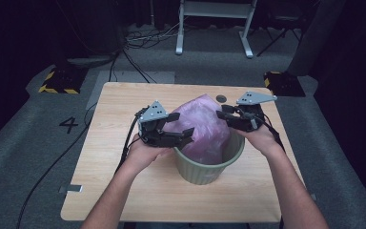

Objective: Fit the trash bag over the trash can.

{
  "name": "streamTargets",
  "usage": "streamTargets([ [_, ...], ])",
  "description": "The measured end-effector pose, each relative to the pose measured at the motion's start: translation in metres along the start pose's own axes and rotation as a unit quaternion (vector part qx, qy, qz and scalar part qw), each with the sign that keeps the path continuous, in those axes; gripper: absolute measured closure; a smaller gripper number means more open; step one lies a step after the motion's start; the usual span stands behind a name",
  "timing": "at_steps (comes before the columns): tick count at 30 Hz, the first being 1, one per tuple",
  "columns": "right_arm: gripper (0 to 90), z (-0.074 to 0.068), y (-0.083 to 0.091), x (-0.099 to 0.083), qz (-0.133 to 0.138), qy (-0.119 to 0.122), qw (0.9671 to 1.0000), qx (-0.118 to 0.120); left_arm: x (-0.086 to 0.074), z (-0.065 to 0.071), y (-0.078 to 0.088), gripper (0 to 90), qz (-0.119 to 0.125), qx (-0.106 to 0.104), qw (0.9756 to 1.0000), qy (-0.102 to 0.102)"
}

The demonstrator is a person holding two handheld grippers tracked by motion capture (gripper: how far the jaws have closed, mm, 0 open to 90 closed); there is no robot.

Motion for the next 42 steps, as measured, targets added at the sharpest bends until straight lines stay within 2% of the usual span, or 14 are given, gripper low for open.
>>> streamTargets([
  [3,79.1,-0.005,0.000,-0.002,-0.013,0.013,0.9998,0.008,0.000,0.003,-0.002,27.1,-0.004,-0.003,1.0000,-0.002],
  [6,89.4,-0.007,0.003,-0.005,-0.017,0.015,0.9996,0.019,-0.001,0.005,-0.003,27.1,-0.007,-0.004,1.0000,-0.005],
  [14,89.9,-0.022,0.028,-0.012,-0.001,0.019,0.9988,0.046,-0.004,0.008,0.000,27.1,-0.015,-0.009,0.9998,-0.008],
  [17,72.8,-0.034,0.034,-0.006,0.016,0.024,0.9975,0.064,-0.005,0.010,-0.003,27.0,-0.016,-0.011,0.9998,-0.005],
  [19,65.0,-0.045,0.034,0.000,0.021,0.034,0.9963,0.076,-0.004,0.011,-0.005,27.1,-0.017,-0.011,0.9998,-0.005],
  [21,54.0,-0.055,0.032,0.004,0.015,0.047,0.9952,0.084,-0.004,0.012,-0.006,27.1,-0.020,-0.011,0.9997,-0.006],
  [24,43.8,-0.062,0.026,0.006,-0.003,0.054,0.9956,0.076,-0.005,0.012,-0.008,27.3,-0.034,0.000,0.9993,-0.015],
  [27,38.3,-0.056,0.022,0.005,-0.012,0.051,0.9976,0.046,-0.008,0.011,-0.010,32.4,-0.062,0.009,0.9978,-0.021],
  [29,38.1,-0.049,0.022,0.005,-0.006,0.033,0.9988,0.035,-0.010,0.011,-0.014,37.6,-0.085,0.018,0.9960,-0.021],
  [30,38.1,-0.046,0.023,0.006,0.001,0.026,0.9992,0.032,-0.011,0.011,-0.015,39.9,-0.094,0.014,0.9953,-0.021],
  [33,35.8,-0.032,0.022,0.007,0.009,0.003,0.9999,0.007,-0.011,0.015,-0.018,44.6,-0.100,0.005,0.9946,-0.026],
  [36,32.7,-0.011,0.014,0.009,0.011,-0.016,0.9996,-0.021,-0.010,0.018,-0.019,44.5,-0.105,-0.002,0.9940,-0.032],
  [39,32.3,0.003,0.002,0.010,0.014,-0.030,0.9991,-0.025,-0.010,0.018,-0.018,44.8,-0.106,-0.006,0.9937,-0.035],
  [42,33.7,0.014,-0.011,0.009,0.002,-0.046,0.9987,-0.025,-0.011,0.019,-0.018,45.3,-0.107,-0.008,0.9934,-0.042],
])
Point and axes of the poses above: each handheld gripper's, and its own axes: y roughly backward along the jaws, x roughly out of its top, z roughly to its right, the point moved 5 cm from there along -y, roughly forward along the jaws
